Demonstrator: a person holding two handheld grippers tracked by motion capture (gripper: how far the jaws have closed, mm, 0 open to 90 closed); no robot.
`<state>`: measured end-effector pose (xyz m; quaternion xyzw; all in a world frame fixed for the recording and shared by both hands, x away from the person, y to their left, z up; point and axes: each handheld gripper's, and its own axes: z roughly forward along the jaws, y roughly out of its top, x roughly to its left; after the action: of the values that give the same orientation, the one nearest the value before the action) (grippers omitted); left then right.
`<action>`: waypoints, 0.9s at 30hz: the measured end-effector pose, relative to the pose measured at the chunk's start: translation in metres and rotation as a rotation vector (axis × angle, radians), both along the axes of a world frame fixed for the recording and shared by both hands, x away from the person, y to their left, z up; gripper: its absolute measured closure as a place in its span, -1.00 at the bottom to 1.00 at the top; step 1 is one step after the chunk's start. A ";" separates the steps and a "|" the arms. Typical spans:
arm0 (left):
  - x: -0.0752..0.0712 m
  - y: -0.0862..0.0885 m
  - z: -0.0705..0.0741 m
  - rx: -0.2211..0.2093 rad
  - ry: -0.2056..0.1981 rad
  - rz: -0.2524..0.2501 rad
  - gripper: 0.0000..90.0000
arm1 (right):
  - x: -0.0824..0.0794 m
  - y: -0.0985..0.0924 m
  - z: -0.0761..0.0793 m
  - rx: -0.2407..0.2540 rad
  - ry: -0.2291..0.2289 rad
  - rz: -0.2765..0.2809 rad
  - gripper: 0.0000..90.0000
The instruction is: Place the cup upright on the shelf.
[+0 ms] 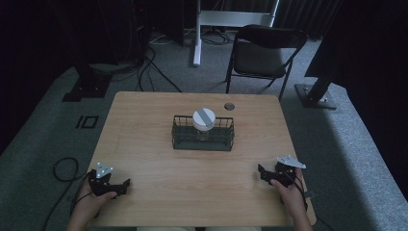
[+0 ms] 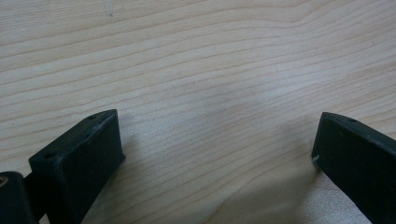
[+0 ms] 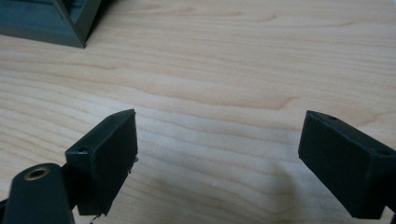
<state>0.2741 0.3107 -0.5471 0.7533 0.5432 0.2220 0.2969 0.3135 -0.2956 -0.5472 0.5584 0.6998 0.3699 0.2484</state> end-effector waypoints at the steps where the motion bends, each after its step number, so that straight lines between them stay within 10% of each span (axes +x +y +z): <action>1: 0.000 0.000 0.000 0.000 0.000 0.000 -0.96 | 0.000 0.000 0.000 -0.005 0.000 0.000 -0.74; 27: 0.000 0.000 0.000 0.001 0.000 0.000 -0.96 | 0.001 0.001 -0.004 -0.085 0.093 0.050 -0.74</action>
<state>0.2741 0.3106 -0.5472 0.7534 0.5431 0.2222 0.2967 0.3147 -0.2950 -0.5512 0.5465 0.7394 0.3193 0.2297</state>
